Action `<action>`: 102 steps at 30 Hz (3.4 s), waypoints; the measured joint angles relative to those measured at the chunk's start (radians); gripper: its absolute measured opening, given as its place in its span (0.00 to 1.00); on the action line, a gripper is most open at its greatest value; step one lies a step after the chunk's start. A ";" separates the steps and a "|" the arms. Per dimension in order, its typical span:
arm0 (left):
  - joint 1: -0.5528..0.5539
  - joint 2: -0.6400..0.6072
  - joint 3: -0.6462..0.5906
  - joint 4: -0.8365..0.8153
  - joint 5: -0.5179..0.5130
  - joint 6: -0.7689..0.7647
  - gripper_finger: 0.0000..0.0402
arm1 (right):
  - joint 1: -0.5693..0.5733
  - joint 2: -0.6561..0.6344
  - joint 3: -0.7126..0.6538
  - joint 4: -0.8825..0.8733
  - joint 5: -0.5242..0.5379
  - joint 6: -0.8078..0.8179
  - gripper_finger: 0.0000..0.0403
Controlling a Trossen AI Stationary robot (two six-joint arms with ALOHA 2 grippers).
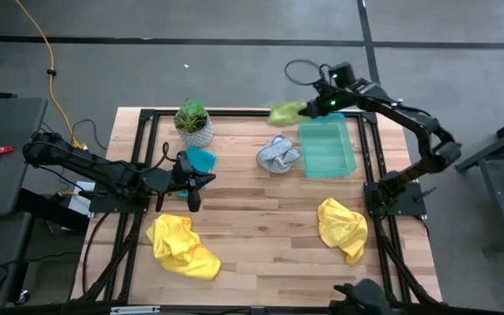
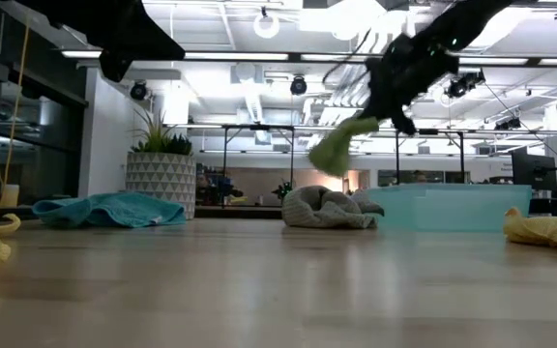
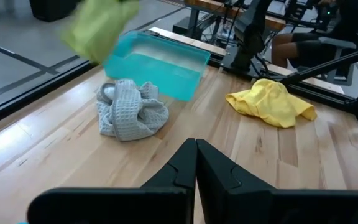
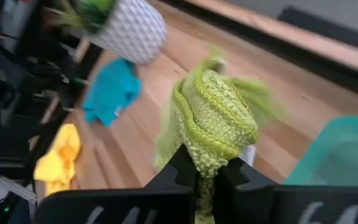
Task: Fold microfiber towels
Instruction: Put the folded green microfiber cloth into the green bin
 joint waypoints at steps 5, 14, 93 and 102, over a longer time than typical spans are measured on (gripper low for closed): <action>0.000 0.000 0.000 0.000 0.000 0.000 0.00 | -0.002 0.101 -0.007 -0.003 0.030 -0.006 0.00; 0.000 0.000 0.000 0.000 0.000 -0.002 0.00 | -0.073 0.102 -0.007 -0.183 0.154 -0.074 0.00; 0.000 0.001 0.000 -0.006 -0.031 -0.027 0.00 | -0.151 0.077 -0.006 -0.223 0.183 -0.021 0.00; 0.000 0.001 0.000 -0.006 -0.029 -0.030 0.00 | -0.158 0.064 -0.006 -0.324 0.377 -0.102 0.00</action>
